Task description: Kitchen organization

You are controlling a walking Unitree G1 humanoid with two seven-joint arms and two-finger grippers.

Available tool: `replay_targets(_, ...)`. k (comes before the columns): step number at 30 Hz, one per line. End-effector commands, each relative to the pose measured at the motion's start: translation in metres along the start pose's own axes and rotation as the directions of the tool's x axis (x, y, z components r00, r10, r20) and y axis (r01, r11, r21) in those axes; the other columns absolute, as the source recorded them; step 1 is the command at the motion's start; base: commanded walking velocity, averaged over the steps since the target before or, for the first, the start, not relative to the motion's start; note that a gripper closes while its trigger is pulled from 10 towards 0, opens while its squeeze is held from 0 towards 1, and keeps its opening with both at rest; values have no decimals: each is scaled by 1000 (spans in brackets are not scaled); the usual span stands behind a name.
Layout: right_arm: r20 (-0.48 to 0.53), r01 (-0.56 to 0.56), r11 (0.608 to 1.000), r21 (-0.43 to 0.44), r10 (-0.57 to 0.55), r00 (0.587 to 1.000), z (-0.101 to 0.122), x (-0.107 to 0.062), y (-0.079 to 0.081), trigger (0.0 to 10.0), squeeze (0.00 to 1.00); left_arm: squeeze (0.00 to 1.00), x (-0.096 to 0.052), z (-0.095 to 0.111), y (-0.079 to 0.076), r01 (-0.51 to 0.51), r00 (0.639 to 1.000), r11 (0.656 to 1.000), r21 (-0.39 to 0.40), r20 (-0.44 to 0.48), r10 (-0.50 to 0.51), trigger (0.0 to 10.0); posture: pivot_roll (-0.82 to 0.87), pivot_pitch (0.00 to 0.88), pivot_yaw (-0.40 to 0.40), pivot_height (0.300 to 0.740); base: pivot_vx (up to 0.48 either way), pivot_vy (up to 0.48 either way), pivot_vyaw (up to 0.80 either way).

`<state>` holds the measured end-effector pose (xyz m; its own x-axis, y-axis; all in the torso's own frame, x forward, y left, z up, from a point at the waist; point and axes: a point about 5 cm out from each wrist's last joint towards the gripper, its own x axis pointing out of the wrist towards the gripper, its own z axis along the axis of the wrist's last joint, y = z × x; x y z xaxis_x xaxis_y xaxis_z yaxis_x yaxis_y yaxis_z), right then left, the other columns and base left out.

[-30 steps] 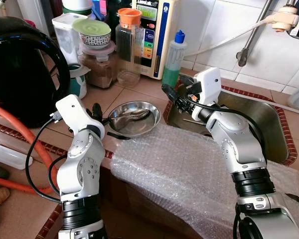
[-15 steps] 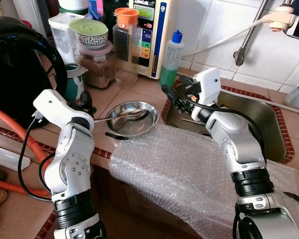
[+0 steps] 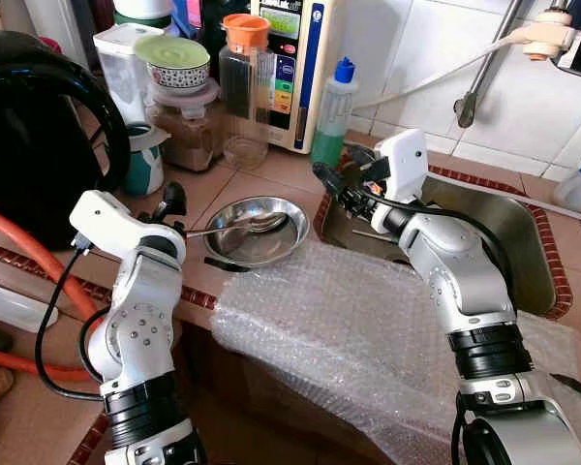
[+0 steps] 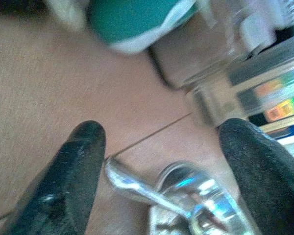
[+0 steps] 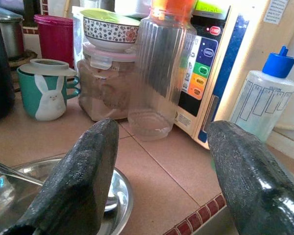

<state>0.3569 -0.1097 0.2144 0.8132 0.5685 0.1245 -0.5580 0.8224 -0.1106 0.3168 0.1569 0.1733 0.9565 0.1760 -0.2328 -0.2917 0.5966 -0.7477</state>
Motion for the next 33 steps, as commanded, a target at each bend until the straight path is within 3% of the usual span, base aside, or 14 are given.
replay_targets(1,6,2,1000,-19,-2,1000,4,1,-2,10000,0,1000,-5,-30,-7,-10,995,997,-74,-99,3,10000,134,0,-70,740,0,0,0)
replay_targets(5,5,0,1000,-16,0,1000,4,1,-2,10000,0,1000,-1,-33,-5,-11,992,998,-54,-126,4,10000,132,0,-68,740,0,0,0)
replay_targets(6,-2,-28,1000,-7,28,1000,3,0,1,10000,0,153,2,-34,-3,-8,990,999,-50,-139,1,10000,130,0,-67,740,0,0,0)
replay_targets(8,-6,-50,999,-6,50,999,2,-1,3,10000,0,153,4,-34,-3,-3,990,999,-49,-144,-4,10000,130,0,-66,740,0,0,0)
replay_targets(9,-9,-62,998,-6,62,998,1,-2,5,10000,0,0,6,-34,-3,3,989,999,-33,-145,-8,10000,129,0,-64,740,0,0,0)
replay_targets(17,-6,-61,998,-5,61,998,1,-3,6,10000,0,0,14,-36,-2,14,988,999,-47,-155,-21,10000,120,0,-57,740,0,0,0)
replay_targets(18,-5,-60,998,-5,60,998,2,-3,5,10000,0,0,15,-36,-1,7,988,999,-36,-152,-12,4196,119,0,-57,740,0,0,0)
replay_targets(19,-6,-59,998,-5,59,998,2,-3,5,10000,0,0,16,-35,0,3,989,999,-32,-149,-8,667,118,0,-56,740,0,0,0)
replay_targets(20,-6,-59,998,-5,59,998,2,-3,5,10000,0,0,16,-35,0,3,989,999,-32,-149,-8,667,118,0,-56,740,0,0,0)
replay_targets(21,-6,-58,998,-6,58,998,2,-4,5,10000,0,0,17,-35,0,11,990,999,-32,-140,-15,0,118,0,-57,740,0,0,0)
replay_targets(33,-6,-51,999,-3,51,999,1,-5,5,10000,0,0,26,-32,1,3,993,1000,-31,-120,-6,0,116,0,-53,740,0,0,0)
